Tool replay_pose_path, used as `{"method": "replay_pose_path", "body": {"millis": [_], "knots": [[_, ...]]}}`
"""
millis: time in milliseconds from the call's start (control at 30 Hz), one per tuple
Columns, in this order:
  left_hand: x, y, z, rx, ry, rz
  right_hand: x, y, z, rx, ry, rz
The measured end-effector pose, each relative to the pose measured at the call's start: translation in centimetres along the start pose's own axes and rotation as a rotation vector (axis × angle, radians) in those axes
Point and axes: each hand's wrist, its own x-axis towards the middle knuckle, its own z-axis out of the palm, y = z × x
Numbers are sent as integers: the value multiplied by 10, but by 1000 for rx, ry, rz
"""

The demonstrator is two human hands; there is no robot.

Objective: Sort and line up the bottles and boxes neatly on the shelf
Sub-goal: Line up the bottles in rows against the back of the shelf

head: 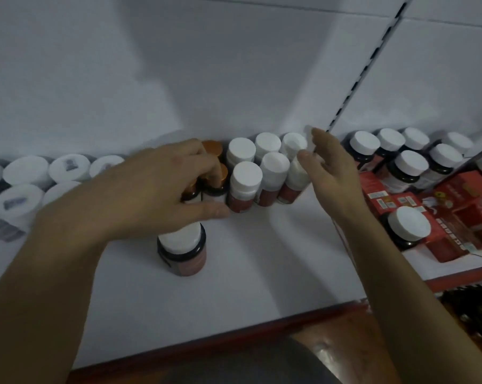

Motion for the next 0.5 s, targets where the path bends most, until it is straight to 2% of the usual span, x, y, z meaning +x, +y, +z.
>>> {"method": "replay_pose_path", "body": {"millis": [100, 167, 267, 367, 500], "knots": [[-11, 18, 3, 120, -284, -86, -12, -9, -9, -315, -62, -187], [-9, 22, 15, 181, -382, -92, -19, -15, -10, -454, -72, -326], [-1, 31, 21, 129, -319, -84, -34, -25, -10, -540, -213, -451], [15, 55, 24, 40, -141, -38, -42, -34, -31, -606, -322, -479], [48, 97, 42, -84, 38, 57, -39, -27, -102, -555, -247, -448]]}}
